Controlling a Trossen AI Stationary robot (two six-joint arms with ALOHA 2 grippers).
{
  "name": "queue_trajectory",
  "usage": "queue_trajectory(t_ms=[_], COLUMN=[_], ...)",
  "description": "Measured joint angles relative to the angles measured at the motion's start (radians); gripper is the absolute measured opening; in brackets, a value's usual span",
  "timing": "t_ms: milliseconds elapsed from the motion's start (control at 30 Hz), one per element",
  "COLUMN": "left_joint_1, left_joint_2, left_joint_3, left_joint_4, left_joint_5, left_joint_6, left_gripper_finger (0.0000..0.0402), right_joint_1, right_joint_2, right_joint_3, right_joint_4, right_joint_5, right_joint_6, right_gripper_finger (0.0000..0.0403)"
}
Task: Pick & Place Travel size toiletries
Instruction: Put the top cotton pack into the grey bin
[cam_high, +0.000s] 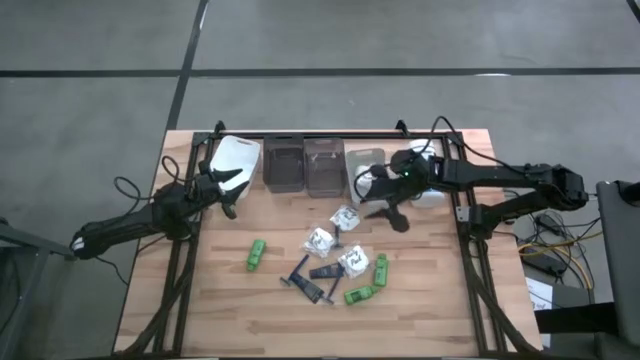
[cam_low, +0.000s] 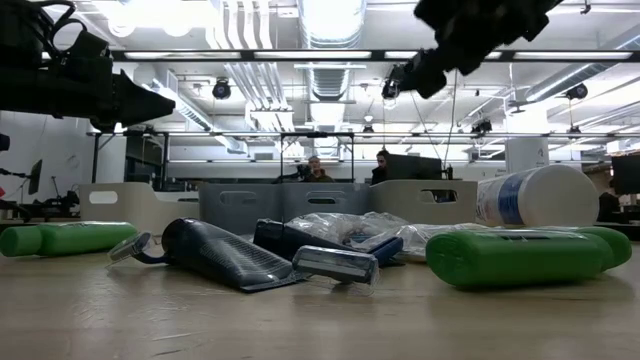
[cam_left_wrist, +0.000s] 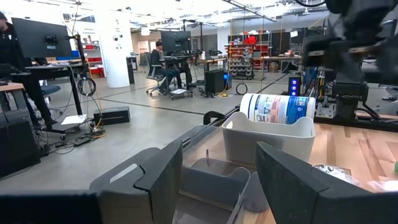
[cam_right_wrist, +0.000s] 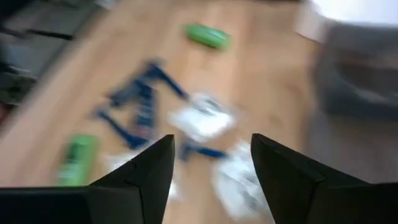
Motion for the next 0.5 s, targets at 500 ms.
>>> queue_trajectory(t_ms=[500], left_joint_1=[0.000], left_joint_2=[0.000], left_joint_3=[0.000], left_joint_4=[0.000], left_joint_5=[0.000], left_joint_6=[0.000], left_gripper_finger=[0.0207], right_joint_1=[0.116], right_joint_2=[0.000], right_joint_3=[-0.014], right_joint_4=[0.062], right_joint_5=[-0.152], right_joint_6=[-0.002], right_gripper_finger=[0.0161])
